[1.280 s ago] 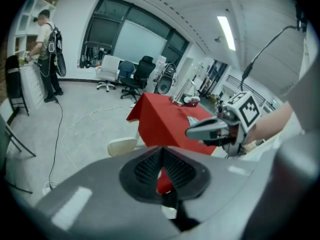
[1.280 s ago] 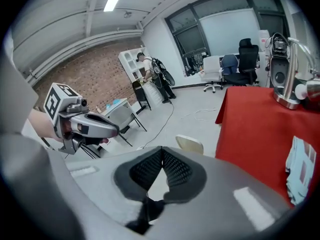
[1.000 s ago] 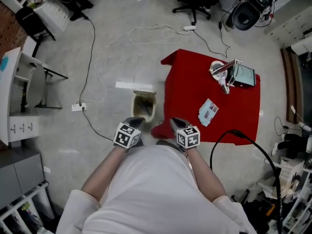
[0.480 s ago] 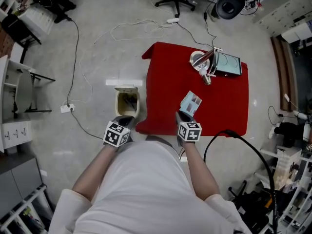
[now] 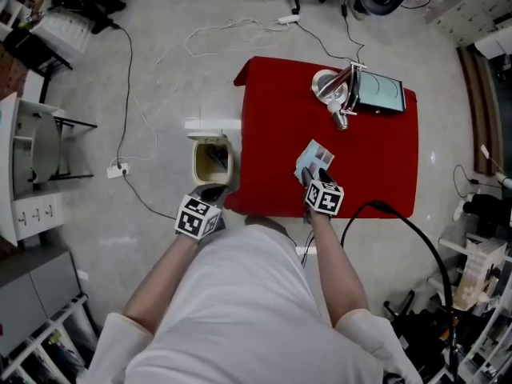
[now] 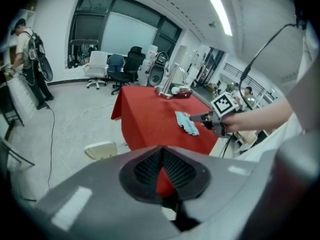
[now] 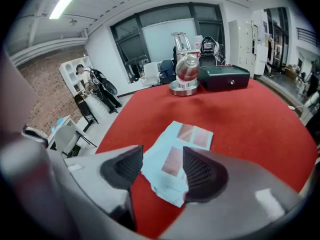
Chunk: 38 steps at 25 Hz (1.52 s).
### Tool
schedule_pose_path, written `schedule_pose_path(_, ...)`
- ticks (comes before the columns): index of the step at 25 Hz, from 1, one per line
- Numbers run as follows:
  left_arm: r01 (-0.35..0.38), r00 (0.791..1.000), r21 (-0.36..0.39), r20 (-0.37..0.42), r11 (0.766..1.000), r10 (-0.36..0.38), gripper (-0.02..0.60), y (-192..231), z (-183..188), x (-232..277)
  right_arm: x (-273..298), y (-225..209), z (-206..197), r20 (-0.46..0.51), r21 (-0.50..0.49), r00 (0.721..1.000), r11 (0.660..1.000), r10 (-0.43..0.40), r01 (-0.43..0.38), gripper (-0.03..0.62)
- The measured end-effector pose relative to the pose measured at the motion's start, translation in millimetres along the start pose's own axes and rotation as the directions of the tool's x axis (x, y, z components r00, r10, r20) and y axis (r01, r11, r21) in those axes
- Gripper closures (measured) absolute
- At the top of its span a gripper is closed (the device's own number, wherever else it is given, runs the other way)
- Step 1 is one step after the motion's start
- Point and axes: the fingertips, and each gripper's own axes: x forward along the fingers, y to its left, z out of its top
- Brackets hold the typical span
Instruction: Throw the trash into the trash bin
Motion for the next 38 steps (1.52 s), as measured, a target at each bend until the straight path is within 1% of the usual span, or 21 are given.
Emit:
schedule_pose_path(3,-0.024,1.0,-0.024,-0.008,0.999,0.024,0.575,2.5,-6.2,1.3,16.6,-14.5,-2.6,-0.028,0.025,1.0,1.0,-0.009,0.009,0.295)
schedule_pose_path(6,-0.044,0.999,-0.042,-0.018,0.998,0.043,0.575,5.9,-13.9,0.7,27.6,-25.6,-5.5,-0.07,0.036,0.997,0.999,-0.035,0.037,0.251)
schedule_pose_path(10,-0.071,0.997,-0.072,-0.014,0.995,0.07,0.577,11.7,-17.0,-1.6,42.3,-34.0,-12.1,-0.137,0.011,0.988,0.997,-0.074,0.076,0.155)
schedule_pose_path(11,-0.076,0.997,-0.079,-0.011,0.994,0.076,0.577,12.9,-17.1,-1.9,45.4,-34.6,-13.2,-0.146,0.0,0.986,0.996,-0.085,0.086,0.141)
schedule_pose_path(13,-0.084,0.996,-0.091,-0.005,0.992,0.084,0.576,13.8,-17.4,-2.5,50.0,-34.5,-15.0,-0.159,-0.019,0.981,0.994,-0.109,0.107,0.129)
schedule_pose_path(17,-0.089,0.996,-0.109,-0.002,0.99,0.089,0.577,12.8,-21.1,-4.0,55.0,-34.7,-18.6,-0.17,-0.057,0.973,0.987,-0.159,0.151,0.128)
schedule_pose_path(20,-0.093,0.996,-0.119,-0.006,0.989,0.093,0.577,14.0,-27.4,-6.5,54.4,-33.2,-17.7,-0.168,-0.072,0.972,0.985,-0.167,0.156,0.133)
schedule_pose_path(22,-0.098,0.995,-0.123,-0.009,0.988,0.097,0.577,14.6,-31.1,-7.9,52.8,-33.1,-16.6,-0.162,-0.08,0.973,0.985,-0.162,0.151,0.165)
schedule_pose_path(26,-0.097,0.995,-0.122,-0.008,0.988,0.097,0.576,13.2,-35.5,-11.0,46.4,-32.7,-17.8,-0.151,-0.113,0.975,0.983,-0.162,0.145,0.274)
schedule_pose_path(29,-0.093,0.996,-0.122,-0.003,0.988,0.093,0.576,13.4,-38.2,-15.0,42.5,-21.4,-19.9,-0.151,-0.168,0.977,0.978,-0.148,0.122,0.428)
schedule_pose_path(30,-0.092,0.996,-0.122,-0.001,0.988,0.092,0.577,13.4,-38.6,-15.9,42.4,-18.5,-21.3,-0.156,-0.184,0.978,0.977,-0.141,0.112,0.566)
schedule_pose_path(35,-0.087,0.996,-0.115,0.008,0.99,0.088,0.576,16.7,-39.4,-22.0,41.5,-19.1,-21.0,-0.172,-0.18,0.978,0.98,-0.115,0.083,0.574)
schedule_pose_path(38,-0.088,0.996,-0.115,0.014,0.989,0.09,0.576,20.9,-41.6,-28.5,33.5,-16.7,-15.7,-0.156,-0.184,0.982,0.98,-0.107,0.078,0.582)
